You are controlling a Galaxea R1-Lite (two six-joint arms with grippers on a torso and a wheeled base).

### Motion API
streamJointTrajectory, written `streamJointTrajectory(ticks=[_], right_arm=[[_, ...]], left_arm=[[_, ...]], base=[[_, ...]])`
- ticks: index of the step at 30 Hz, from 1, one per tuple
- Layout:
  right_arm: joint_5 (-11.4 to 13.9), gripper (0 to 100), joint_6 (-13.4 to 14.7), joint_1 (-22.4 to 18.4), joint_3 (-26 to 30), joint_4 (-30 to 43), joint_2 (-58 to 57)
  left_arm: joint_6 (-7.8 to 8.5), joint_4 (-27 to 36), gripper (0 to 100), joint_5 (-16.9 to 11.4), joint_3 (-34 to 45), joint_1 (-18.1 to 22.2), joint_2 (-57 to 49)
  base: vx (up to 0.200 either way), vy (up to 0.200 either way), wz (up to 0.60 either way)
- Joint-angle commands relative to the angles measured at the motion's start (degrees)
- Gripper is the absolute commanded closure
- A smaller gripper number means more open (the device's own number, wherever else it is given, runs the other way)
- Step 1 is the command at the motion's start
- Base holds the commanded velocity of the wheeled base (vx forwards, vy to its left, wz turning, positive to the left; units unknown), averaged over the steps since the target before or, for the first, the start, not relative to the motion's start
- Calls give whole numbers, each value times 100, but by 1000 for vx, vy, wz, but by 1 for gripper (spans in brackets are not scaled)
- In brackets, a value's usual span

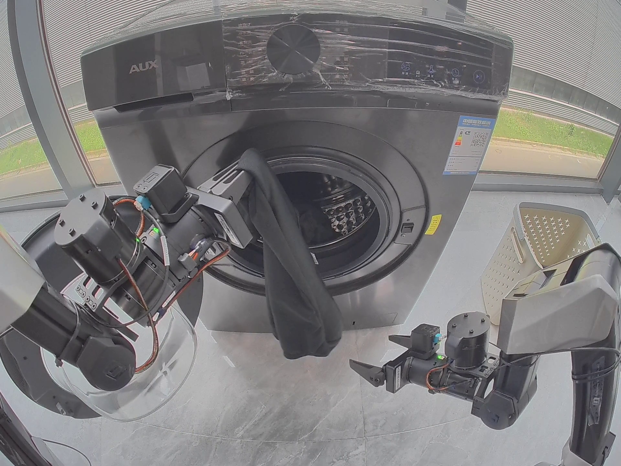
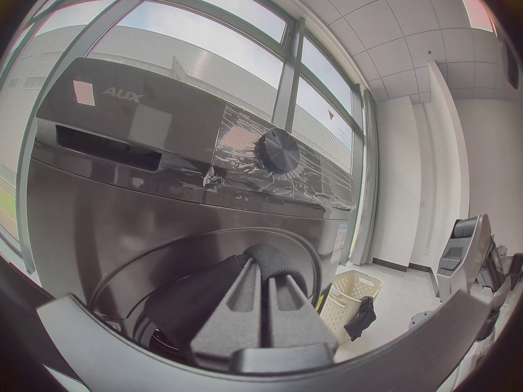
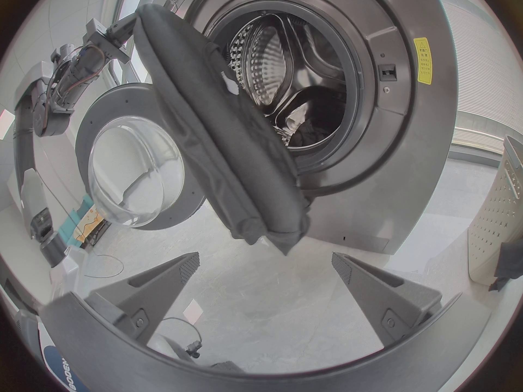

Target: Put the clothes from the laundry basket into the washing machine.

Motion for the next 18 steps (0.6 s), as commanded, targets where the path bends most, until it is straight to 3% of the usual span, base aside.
streamJointTrajectory(ticks=[1, 4, 9, 12, 18], right_arm=[[-60, 0, 32, -143, -276, -58, 219], [-51, 0, 41, -134, -205, -58, 290], [89, 0, 85, -46, -74, -76, 413], [300, 0, 94, 77, -91, -76, 465], [423, 0, 190, 420, -179, -76, 580]], left_arm=[[-103, -10, 100, 7, 104, 28, -9], [-191, -10, 100, 33, 96, 37, -44], [-182, -19, 100, 42, 245, 54, -53], [-182, -10, 100, 42, 306, 54, -44], [-252, -10, 100, 42, 280, 54, -35]], base=[[0, 0, 0], [0, 0, 0], [0, 0, 0], [0, 0, 0], [0, 0, 0]])
